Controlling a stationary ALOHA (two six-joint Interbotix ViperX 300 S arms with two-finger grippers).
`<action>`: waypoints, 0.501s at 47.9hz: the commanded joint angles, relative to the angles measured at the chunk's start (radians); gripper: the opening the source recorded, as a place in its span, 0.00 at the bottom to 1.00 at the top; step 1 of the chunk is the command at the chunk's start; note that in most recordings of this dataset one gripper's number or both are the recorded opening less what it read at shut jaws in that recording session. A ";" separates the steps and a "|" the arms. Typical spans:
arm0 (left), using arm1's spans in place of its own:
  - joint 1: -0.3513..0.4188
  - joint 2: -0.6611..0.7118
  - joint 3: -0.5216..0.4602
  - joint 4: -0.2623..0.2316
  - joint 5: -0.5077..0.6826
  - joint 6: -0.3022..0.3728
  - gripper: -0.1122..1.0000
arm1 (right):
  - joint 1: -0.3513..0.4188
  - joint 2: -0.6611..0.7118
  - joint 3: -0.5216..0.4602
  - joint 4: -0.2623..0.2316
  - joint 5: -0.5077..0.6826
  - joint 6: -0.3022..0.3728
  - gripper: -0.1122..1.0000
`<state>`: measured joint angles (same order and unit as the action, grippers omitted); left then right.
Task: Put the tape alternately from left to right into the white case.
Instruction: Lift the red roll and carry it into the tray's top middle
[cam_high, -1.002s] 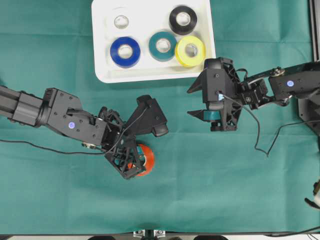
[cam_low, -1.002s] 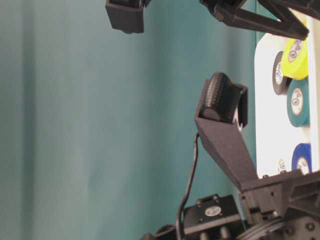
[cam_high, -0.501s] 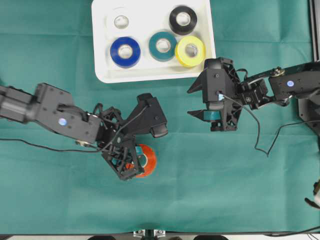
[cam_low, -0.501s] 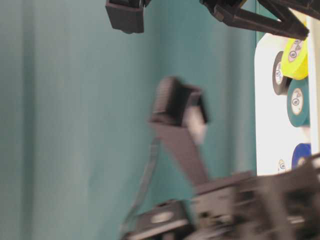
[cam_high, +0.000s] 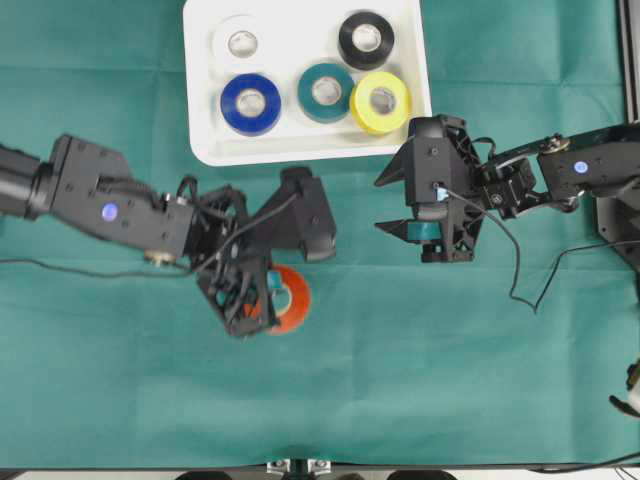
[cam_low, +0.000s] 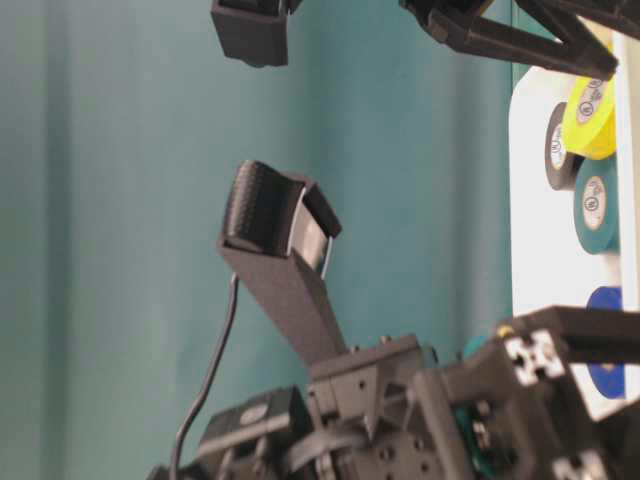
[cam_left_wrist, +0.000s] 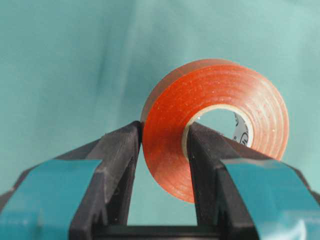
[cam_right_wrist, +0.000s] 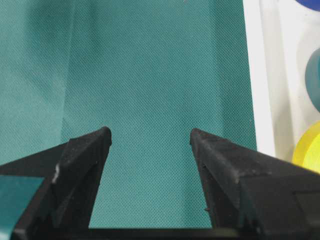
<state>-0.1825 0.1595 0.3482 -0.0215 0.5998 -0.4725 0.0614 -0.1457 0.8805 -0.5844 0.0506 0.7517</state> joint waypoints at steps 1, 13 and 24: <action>0.040 -0.041 -0.014 0.003 0.000 0.031 0.07 | 0.003 -0.018 -0.015 0.002 -0.006 0.002 0.75; 0.149 -0.048 -0.015 0.003 -0.005 0.135 0.07 | 0.003 -0.018 -0.015 0.002 -0.006 0.002 0.75; 0.233 -0.046 -0.020 0.003 -0.006 0.187 0.07 | 0.003 -0.018 -0.017 0.002 -0.006 0.002 0.75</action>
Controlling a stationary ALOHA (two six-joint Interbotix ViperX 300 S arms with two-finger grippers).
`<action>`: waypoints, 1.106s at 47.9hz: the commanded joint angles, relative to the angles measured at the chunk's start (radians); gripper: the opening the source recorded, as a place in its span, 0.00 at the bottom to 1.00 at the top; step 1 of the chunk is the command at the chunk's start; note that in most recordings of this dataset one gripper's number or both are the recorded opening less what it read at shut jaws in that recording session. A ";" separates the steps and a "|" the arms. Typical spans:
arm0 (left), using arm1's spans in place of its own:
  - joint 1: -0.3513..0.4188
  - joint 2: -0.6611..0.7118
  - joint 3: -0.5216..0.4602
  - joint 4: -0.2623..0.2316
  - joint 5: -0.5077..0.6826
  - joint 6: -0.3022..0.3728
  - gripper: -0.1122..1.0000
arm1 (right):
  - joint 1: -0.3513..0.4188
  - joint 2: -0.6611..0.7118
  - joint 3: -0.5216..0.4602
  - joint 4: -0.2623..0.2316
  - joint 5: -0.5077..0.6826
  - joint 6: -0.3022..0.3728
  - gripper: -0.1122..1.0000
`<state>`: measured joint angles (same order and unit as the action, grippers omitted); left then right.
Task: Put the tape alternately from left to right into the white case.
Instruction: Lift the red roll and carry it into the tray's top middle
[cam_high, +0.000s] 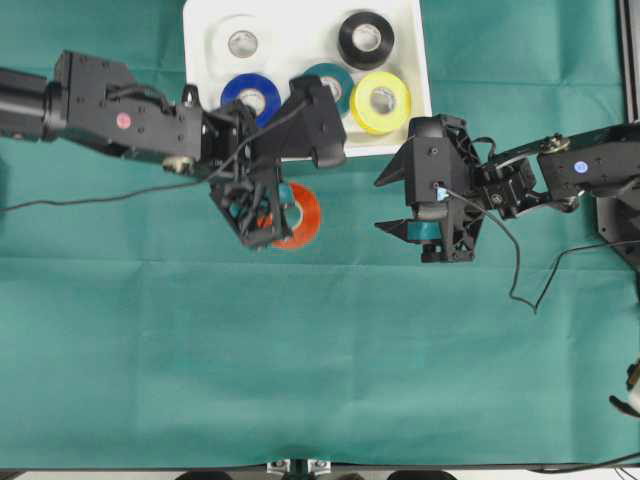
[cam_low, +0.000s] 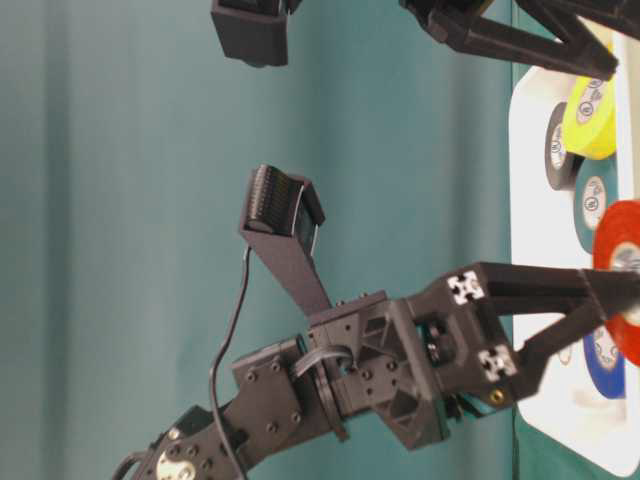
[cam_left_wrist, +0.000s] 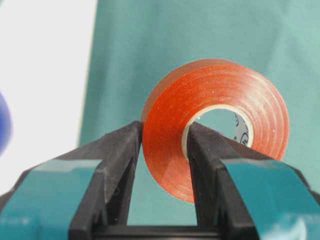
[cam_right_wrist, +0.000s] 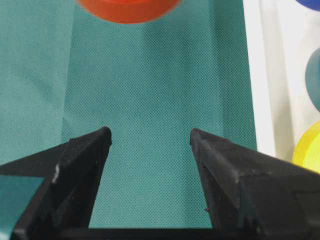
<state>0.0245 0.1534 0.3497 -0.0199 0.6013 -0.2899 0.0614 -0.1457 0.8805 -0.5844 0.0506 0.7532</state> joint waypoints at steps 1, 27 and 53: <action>0.034 -0.040 -0.021 0.002 -0.009 0.009 0.07 | 0.002 -0.018 -0.017 0.002 -0.006 0.002 0.75; 0.229 -0.031 -0.021 0.002 -0.153 0.186 0.07 | 0.003 -0.018 -0.023 0.002 -0.006 0.000 0.75; 0.408 0.046 -0.025 0.002 -0.333 0.354 0.07 | 0.003 -0.005 -0.041 0.002 -0.006 0.000 0.75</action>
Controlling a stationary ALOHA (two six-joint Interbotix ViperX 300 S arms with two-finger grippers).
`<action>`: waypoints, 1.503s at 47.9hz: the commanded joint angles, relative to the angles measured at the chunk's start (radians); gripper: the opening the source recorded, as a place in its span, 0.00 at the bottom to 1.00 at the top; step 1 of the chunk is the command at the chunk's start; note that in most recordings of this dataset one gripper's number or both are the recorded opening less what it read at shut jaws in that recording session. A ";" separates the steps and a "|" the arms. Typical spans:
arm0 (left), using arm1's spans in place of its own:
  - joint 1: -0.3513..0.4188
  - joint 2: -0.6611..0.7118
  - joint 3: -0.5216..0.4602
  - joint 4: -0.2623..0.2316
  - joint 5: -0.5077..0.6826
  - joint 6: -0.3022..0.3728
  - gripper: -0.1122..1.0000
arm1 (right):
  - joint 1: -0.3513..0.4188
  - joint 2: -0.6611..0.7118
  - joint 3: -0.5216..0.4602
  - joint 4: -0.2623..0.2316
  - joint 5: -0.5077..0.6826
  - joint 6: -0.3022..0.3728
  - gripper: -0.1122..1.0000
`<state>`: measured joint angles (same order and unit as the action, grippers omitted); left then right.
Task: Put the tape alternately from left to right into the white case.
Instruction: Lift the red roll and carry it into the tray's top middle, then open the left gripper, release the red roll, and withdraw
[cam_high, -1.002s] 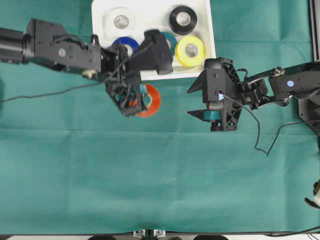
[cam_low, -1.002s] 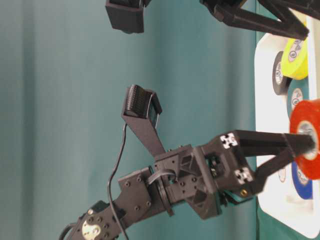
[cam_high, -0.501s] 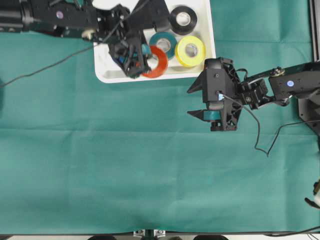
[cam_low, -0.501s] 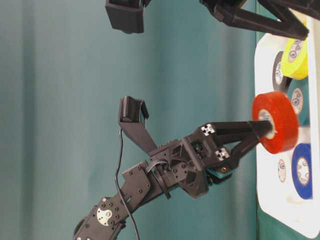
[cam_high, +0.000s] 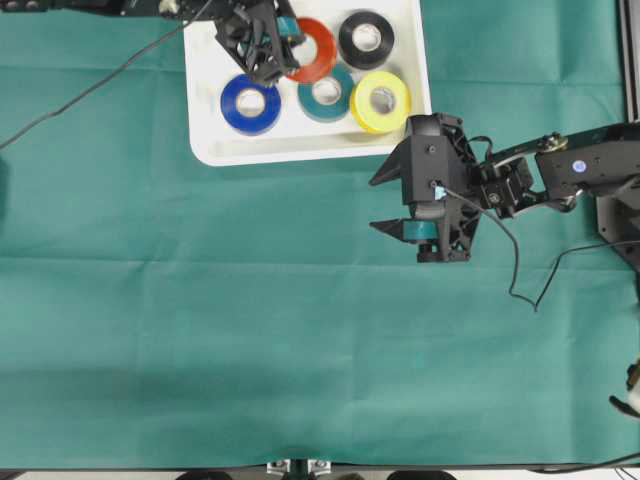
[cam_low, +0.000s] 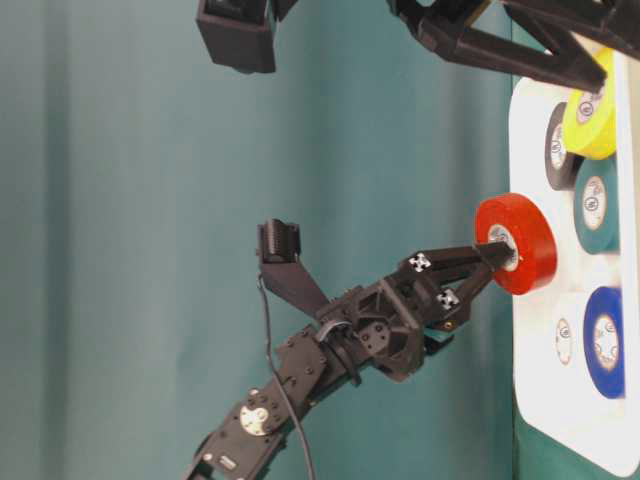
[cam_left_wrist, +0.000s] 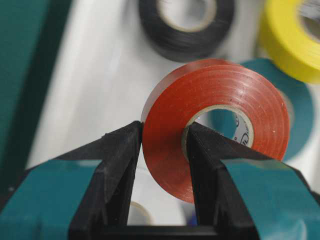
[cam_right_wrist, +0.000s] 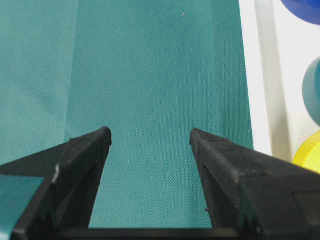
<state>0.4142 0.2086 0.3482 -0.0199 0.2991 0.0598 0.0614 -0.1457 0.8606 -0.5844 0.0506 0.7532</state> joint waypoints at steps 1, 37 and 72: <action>0.025 -0.008 -0.023 0.002 -0.035 0.006 0.07 | 0.003 -0.005 -0.021 0.002 -0.006 0.000 0.75; 0.043 0.000 -0.031 -0.002 -0.054 0.124 0.07 | 0.003 0.000 -0.029 0.000 -0.006 -0.002 0.75; -0.031 -0.087 0.034 -0.002 -0.051 0.126 0.65 | 0.002 0.002 -0.026 0.000 -0.006 -0.002 0.75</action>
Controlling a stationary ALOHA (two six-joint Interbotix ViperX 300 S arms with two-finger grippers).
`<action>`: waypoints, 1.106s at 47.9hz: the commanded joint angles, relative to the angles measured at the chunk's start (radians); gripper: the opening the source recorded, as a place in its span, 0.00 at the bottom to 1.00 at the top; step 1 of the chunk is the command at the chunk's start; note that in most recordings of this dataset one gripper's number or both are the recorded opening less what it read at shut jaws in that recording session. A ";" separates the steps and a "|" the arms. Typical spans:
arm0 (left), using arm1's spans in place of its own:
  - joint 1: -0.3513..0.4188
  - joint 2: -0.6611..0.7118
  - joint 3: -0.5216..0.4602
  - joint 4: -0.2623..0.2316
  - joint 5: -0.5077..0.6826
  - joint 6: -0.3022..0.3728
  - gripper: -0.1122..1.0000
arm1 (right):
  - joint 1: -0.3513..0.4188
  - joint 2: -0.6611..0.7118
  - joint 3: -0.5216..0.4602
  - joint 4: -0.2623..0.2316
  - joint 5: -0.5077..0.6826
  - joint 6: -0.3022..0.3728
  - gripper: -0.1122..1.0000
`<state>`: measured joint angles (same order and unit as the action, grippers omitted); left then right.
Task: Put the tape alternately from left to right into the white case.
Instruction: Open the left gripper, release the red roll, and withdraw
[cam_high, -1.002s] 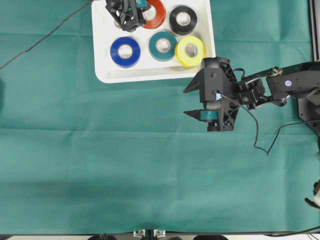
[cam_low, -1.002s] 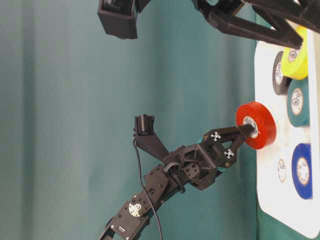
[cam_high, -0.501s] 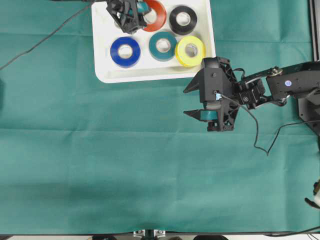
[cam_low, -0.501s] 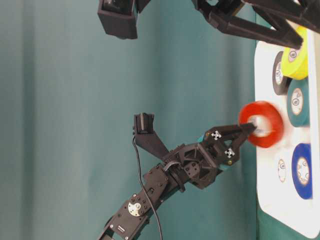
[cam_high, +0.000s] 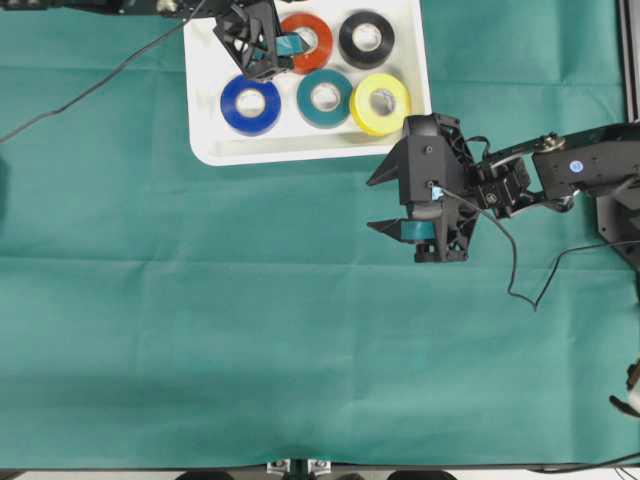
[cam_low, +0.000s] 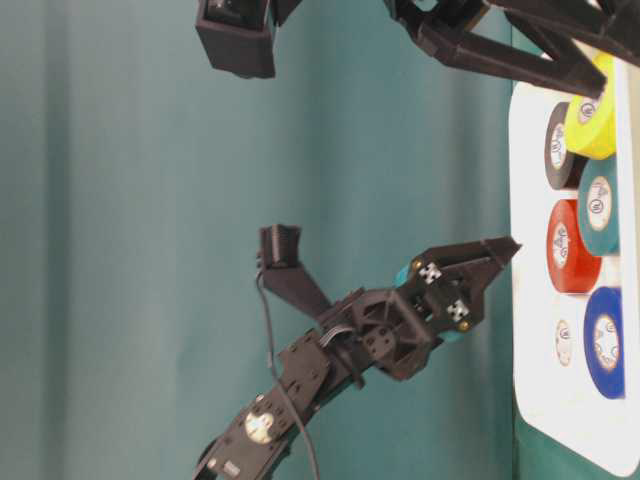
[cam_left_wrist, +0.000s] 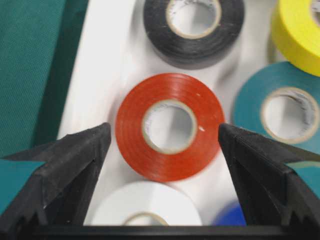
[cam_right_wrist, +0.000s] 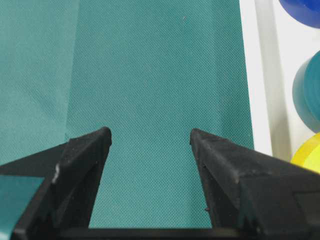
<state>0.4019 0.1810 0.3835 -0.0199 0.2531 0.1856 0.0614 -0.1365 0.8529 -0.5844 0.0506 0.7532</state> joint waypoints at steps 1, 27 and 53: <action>-0.025 -0.066 0.003 0.000 -0.005 0.000 0.65 | 0.002 -0.008 -0.018 0.000 -0.006 -0.002 0.75; -0.210 -0.155 0.120 -0.003 -0.005 -0.008 0.65 | 0.003 -0.008 -0.023 0.000 -0.006 -0.002 0.75; -0.410 -0.161 0.132 -0.006 0.058 -0.074 0.65 | 0.002 -0.008 -0.023 -0.002 -0.006 -0.002 0.75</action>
<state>0.0138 0.0506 0.5246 -0.0230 0.3053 0.1166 0.0614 -0.1365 0.8529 -0.5844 0.0506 0.7532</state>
